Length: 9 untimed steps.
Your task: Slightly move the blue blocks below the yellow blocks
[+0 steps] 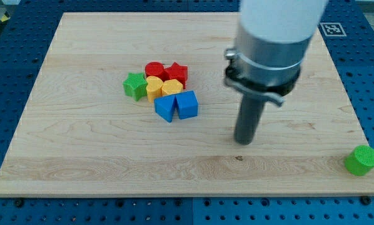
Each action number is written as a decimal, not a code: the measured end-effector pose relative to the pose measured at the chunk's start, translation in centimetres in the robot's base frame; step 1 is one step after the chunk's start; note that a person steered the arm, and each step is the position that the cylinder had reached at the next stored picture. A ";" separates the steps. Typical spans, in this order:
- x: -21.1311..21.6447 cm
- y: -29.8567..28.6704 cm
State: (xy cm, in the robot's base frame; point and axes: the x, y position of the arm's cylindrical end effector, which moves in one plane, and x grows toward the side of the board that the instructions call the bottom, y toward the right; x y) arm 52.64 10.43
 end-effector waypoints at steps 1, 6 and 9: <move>-3.5 0.7; -5.2 -6.7; -5.3 -10.7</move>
State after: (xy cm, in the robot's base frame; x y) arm 47.30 -0.25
